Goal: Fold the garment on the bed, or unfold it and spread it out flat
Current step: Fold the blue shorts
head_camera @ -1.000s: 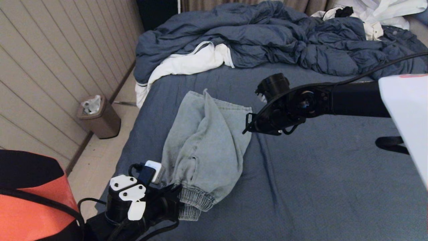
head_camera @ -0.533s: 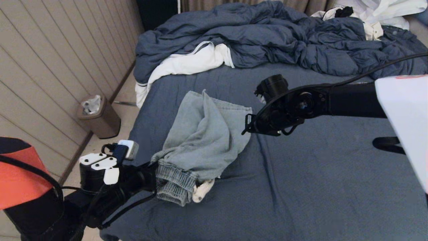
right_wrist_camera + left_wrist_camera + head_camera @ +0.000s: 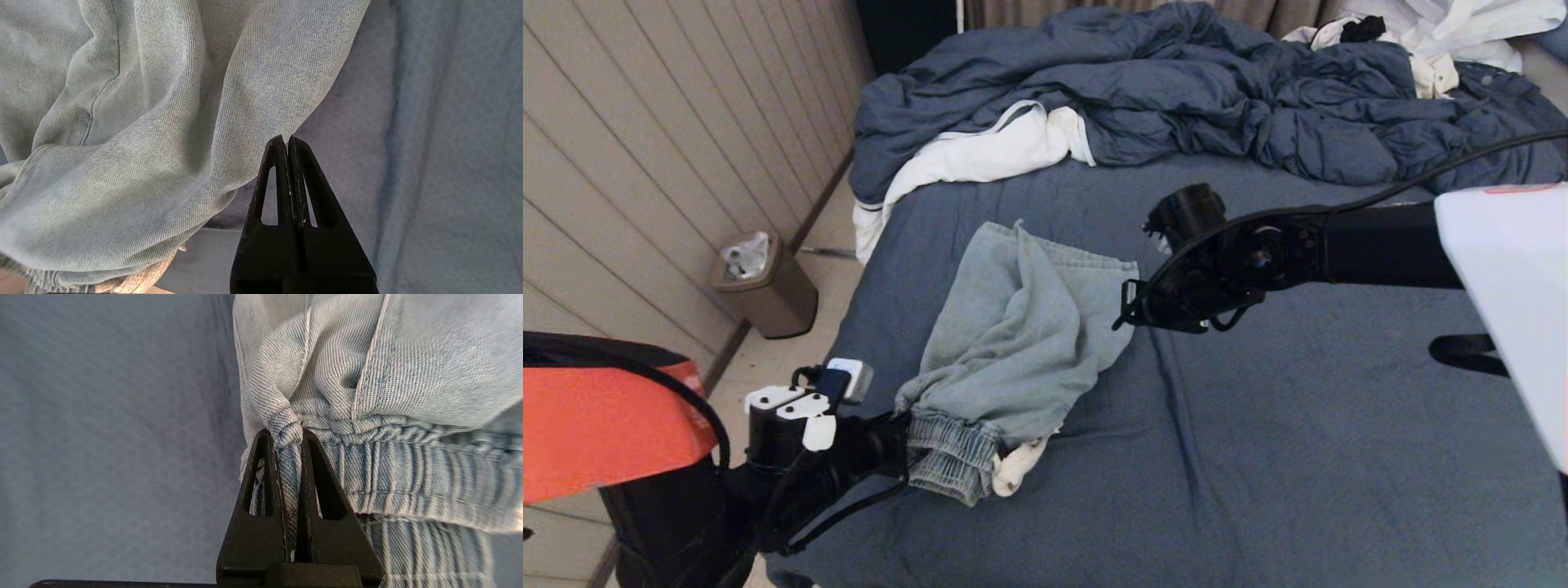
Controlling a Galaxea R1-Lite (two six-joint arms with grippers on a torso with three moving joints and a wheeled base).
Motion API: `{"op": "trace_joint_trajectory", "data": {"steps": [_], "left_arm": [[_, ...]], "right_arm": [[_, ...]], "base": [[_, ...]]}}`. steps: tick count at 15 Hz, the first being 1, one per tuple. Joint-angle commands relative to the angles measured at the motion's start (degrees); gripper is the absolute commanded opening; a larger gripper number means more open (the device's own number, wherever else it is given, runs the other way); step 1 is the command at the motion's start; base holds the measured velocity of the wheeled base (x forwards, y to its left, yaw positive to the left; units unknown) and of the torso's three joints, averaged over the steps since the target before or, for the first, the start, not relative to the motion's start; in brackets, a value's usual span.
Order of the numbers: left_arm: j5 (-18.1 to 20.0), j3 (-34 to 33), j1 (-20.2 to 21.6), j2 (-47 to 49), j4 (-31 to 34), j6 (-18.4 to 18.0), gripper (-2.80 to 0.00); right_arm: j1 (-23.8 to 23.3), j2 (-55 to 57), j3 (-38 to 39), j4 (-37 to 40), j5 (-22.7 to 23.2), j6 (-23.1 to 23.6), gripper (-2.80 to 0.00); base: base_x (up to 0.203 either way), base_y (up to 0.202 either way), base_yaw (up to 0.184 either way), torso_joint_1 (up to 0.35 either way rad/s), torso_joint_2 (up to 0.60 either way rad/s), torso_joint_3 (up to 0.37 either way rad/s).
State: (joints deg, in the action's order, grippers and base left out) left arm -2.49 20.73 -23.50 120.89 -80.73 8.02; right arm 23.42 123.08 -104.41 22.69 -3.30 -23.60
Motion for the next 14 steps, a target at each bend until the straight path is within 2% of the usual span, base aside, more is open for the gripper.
{"op": "trace_joint_trajectory", "data": {"steps": [1,7,8,11,14], "left_arm": [[-0.05,2.08,0.74,5.14,-1.02,0.06,-2.8],[-0.45,2.56,1.0,5.65,-1.06,0.15,-2.8],[-0.67,2.64,1.0,5.75,-1.09,0.15,0.0],[-0.67,2.25,0.98,4.01,-1.33,0.15,0.0],[-0.67,-0.18,1.01,-1.96,-2.18,0.07,0.0]], "right_arm": [[0.14,0.06,0.02,0.16,-0.04,-0.13,-2.8],[0.31,0.06,0.09,0.16,-0.04,-0.13,-2.8],[0.31,0.06,0.09,0.16,-0.04,-0.13,-2.8],[0.22,0.06,0.0,0.16,-0.04,-0.13,-2.8],[0.14,0.11,0.0,0.16,-0.04,-0.13,-2.8]], "base": [[0.0,0.0,0.0,0.0,0.0,0.0],[0.0,0.0,0.0,0.0,0.0,0.0],[0.0,0.0,0.0,0.0,0.0,0.0],[0.0,0.0,0.0,0.0,0.0,0.0],[0.0,0.0,0.0,0.0,0.0,0.0]]}}
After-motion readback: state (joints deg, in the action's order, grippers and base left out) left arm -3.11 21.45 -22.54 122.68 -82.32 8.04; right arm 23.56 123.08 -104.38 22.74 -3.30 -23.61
